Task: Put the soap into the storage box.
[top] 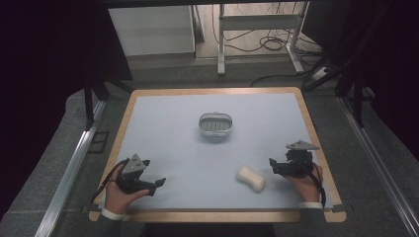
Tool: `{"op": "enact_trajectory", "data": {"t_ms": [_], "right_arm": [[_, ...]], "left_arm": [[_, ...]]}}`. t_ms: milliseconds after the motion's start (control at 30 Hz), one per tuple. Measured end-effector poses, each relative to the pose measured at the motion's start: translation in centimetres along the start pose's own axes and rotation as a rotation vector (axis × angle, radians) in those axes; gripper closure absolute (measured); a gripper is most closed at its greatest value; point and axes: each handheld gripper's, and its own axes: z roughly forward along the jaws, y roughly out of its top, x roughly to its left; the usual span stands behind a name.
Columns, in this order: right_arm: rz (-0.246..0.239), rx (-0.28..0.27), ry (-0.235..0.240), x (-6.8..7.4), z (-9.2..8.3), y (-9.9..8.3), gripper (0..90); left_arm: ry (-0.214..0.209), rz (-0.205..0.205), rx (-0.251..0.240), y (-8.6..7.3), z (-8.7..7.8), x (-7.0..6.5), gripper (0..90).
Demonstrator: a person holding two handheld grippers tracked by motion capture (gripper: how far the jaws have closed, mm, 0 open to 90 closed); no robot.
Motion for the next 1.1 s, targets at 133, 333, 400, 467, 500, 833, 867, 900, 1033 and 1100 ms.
{"op": "enact_trajectory", "data": {"t_ms": [133,333,400,467,500,833,867,900,1033,1100], "right_arm": [[-0.001,-0.02,0.002,-0.2,-0.3,0.0,8.5],[0.007,-0.015,0.019,-0.3,-0.3,-0.1,9.9],[0.006,-0.012,0.023,-0.4,-0.2,-0.1,10.2],[0.003,-0.016,0.026,-0.4,-0.3,-0.2,10.9],[0.003,-0.02,0.024,-0.5,-0.3,-0.2,11.5],[-0.008,-0.016,0.043,-0.9,-0.9,-0.4,15.2],[-0.006,-0.016,0.05,-0.9,-0.9,-0.4,15.5],[-0.006,-0.017,0.057,-0.9,-1.0,-0.4,15.5],[-0.016,-0.019,0.058,-0.8,-1.2,-0.4,15.5],[-0.021,-0.018,0.057,-0.7,-1.5,-0.2,15.5]], "left_arm": [[-0.007,0.002,0.005,0.0,0.2,-0.1,10.5],[-0.004,0.006,0.01,0.0,0.3,-0.1,10.6],[-0.003,0.003,0.009,0.0,0.2,-0.1,10.6],[-0.003,0.006,0.01,0.0,0.3,-0.1,10.6],[-0.003,0.007,0.011,0.0,0.3,-0.1,10.6],[-0.011,0.002,0.008,0.0,0.3,-0.1,10.2],[-0.011,-0.003,0.006,0.0,0.2,-0.1,10.2],[-0.008,-0.003,0.007,0.0,0.2,-0.1,10.2],[-0.007,-0.003,0.003,0.0,0.1,-0.1,10.2],[-0.009,-0.001,0.008,0.0,0.2,-0.1,10.2]]}}
